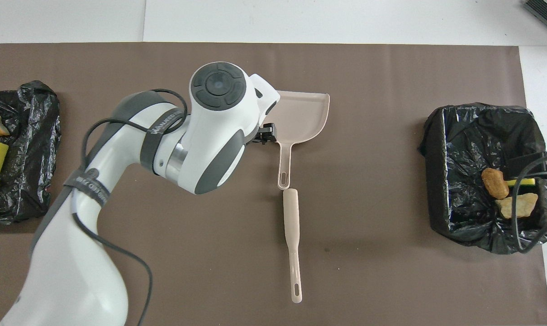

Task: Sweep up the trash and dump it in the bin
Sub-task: 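Release the dustpan beside the brush and withdraw the left gripper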

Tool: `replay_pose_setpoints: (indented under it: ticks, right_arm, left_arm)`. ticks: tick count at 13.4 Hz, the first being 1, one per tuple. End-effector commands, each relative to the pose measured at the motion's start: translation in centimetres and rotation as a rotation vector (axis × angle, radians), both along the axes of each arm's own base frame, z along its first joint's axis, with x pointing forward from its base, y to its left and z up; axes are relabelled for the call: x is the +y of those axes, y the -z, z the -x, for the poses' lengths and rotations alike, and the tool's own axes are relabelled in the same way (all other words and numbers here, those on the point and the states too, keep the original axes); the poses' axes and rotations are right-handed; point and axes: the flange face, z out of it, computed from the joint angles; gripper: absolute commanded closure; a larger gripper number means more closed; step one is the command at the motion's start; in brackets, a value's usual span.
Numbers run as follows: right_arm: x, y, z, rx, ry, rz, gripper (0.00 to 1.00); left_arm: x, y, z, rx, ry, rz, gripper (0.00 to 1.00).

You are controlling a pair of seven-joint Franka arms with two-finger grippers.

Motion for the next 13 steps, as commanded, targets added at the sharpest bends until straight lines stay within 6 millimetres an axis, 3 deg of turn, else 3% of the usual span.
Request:
replay_pose_setpoints:
  ticks: [1, 2, 4, 10, 13]
  right_arm:
    - [-0.1, 0.0, 0.7, -0.01, 0.024, 0.001, 0.0]
    - [-0.4, 0.1, 0.7, -0.004, 0.022, 0.0, 0.0]
    - [-0.3, 0.0, 0.7, -0.005, 0.017, 0.012, 0.0]
    - [-0.4, 0.1, 0.0, -0.041, -0.005, 0.058, 0.0]
    - [-0.6, 0.1, 0.0, -0.039, -0.012, 0.06, 0.0]
  left_arm:
    - [7.9, -2.8, 4.0, 0.002, 0.041, -0.024, 0.0]
    - [11.1, -4.6, 5.2, 0.003, 0.076, -0.03, 0.0]
    - [14.1, -7.6, 8.1, 0.07, 0.142, -0.057, 0.0]
    - [23.9, -21.1, 8.4, 0.053, 0.21, -0.035, 0.0]
    - [26.5, -22.5, 6.8, 0.084, 0.179, -0.018, 0.0]
